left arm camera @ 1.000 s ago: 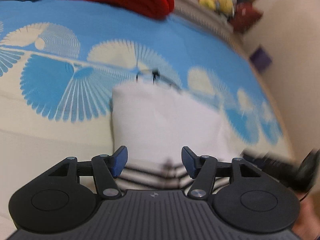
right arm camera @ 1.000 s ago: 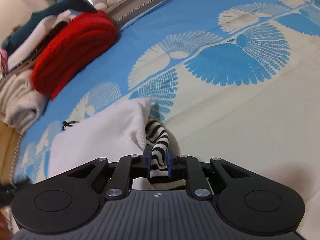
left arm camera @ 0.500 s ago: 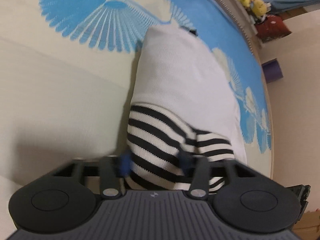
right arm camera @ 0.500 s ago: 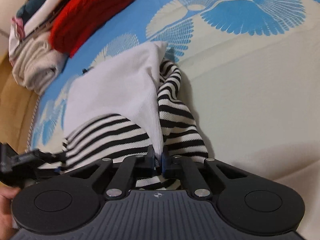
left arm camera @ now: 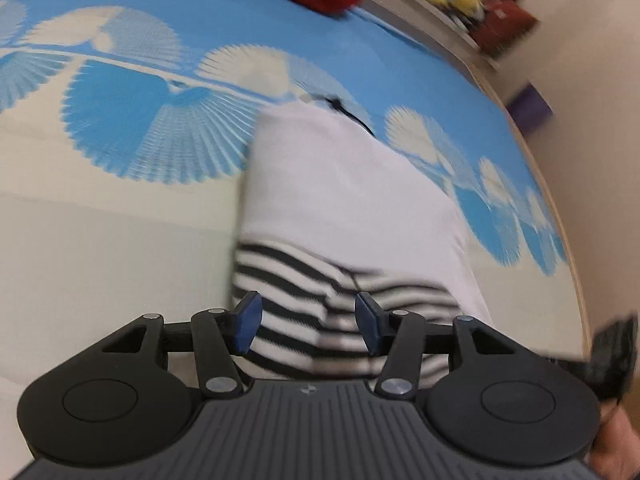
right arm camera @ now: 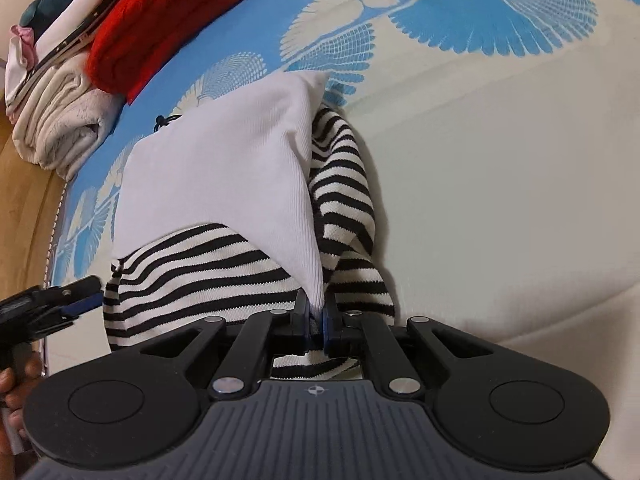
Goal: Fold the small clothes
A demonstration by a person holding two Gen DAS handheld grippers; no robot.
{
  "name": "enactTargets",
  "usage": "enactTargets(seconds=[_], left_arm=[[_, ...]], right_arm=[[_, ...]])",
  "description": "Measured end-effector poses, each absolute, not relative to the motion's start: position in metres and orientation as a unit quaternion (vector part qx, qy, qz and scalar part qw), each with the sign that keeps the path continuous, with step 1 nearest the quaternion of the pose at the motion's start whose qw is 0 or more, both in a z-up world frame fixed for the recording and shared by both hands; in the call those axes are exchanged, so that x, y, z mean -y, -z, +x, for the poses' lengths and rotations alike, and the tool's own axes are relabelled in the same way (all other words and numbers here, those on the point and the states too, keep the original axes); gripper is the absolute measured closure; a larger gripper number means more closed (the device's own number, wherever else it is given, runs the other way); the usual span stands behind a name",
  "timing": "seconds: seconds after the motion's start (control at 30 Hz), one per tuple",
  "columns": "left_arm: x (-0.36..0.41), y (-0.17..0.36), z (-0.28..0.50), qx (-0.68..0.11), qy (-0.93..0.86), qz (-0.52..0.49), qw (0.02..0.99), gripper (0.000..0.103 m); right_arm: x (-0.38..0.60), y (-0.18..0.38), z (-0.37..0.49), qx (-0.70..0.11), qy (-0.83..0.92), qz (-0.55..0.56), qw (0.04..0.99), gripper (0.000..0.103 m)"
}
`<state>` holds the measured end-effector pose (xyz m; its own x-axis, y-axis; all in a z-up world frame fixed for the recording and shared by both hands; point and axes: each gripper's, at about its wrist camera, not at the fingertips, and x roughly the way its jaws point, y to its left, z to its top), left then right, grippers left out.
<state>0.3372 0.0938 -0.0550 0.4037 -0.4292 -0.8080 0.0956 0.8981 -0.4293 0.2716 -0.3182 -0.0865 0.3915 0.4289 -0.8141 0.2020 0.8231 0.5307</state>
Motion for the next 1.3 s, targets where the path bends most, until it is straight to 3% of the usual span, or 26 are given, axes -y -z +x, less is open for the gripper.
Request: enactTargets(seconds=[0.1, 0.17, 0.27, 0.3, 0.37, 0.43, 0.53, 0.67, 0.8, 0.83, 0.9, 1.0, 1.13, 1.2, 1.3], left_arm=[[-0.079, 0.082, 0.335, -0.562, 0.139, -0.073, 0.812, 0.043], [-0.084, 0.090, 0.336, -0.574, 0.132, -0.098, 0.802, 0.039], [-0.093, 0.083, 0.335, -0.566, 0.139, -0.127, 0.802, 0.040], [-0.092, 0.084, 0.334, -0.564, 0.145, -0.119, 0.804, 0.042], [-0.094, 0.097, 0.332, -0.570, 0.150, -0.119, 0.799, 0.056], [-0.096, 0.098, 0.332, -0.566, 0.154, -0.138, 0.798, 0.064], [-0.097, 0.087, 0.331, -0.556, 0.162, -0.164, 0.798, 0.067], [-0.090, 0.084, 0.328, -0.569, 0.147, -0.127, 0.799, 0.051], [-0.077, 0.050, 0.320, -0.524, 0.162, -0.085, 0.832, 0.053], [-0.072, 0.045, 0.315, -0.514, 0.179, -0.076, 0.836, 0.053], [-0.062, 0.054, 0.309, -0.529, 0.183, -0.038, 0.828, 0.053], [-0.050, 0.081, 0.301, -0.562, 0.153, 0.052, 0.811, 0.039], [-0.046, 0.037, 0.284, -0.503, 0.126, 0.075, 0.852, 0.028], [-0.045, 0.010, 0.271, -0.474, 0.113, 0.085, 0.869, 0.018], [-0.044, -0.029, 0.242, -0.423, 0.090, 0.098, 0.896, 0.017]], right_arm=[[0.317, 0.087, 0.275, -0.542, -0.064, 0.281, 0.789, 0.098], [0.313, 0.088, 0.276, -0.543, -0.059, 0.269, 0.793, 0.098], [0.309, 0.085, 0.277, -0.542, -0.054, 0.260, 0.797, 0.097], [0.308, 0.085, 0.278, -0.544, -0.054, 0.256, 0.797, 0.094], [0.307, 0.087, 0.278, -0.551, -0.057, 0.250, 0.794, 0.093], [0.308, 0.084, 0.278, -0.541, -0.057, 0.245, 0.803, 0.098], [0.311, 0.071, 0.276, -0.509, -0.045, 0.240, 0.825, 0.099], [0.310, 0.076, 0.276, -0.525, -0.029, 0.234, 0.818, 0.097], [0.297, 0.072, 0.272, -0.536, -0.039, 0.195, 0.821, 0.090], [0.297, 0.070, 0.270, -0.533, -0.043, 0.190, 0.824, 0.085], [0.296, 0.072, 0.268, -0.537, -0.049, 0.184, 0.822, 0.082], [0.293, 0.086, 0.266, -0.581, -0.044, 0.150, 0.799, 0.080], [0.303, 0.066, 0.252, -0.560, 0.011, 0.129, 0.818, 0.080], [0.305, 0.035, 0.241, -0.516, 0.008, 0.123, 0.848, 0.075], [0.293, -0.014, 0.209, -0.442, 0.006, 0.075, 0.894, 0.038]])
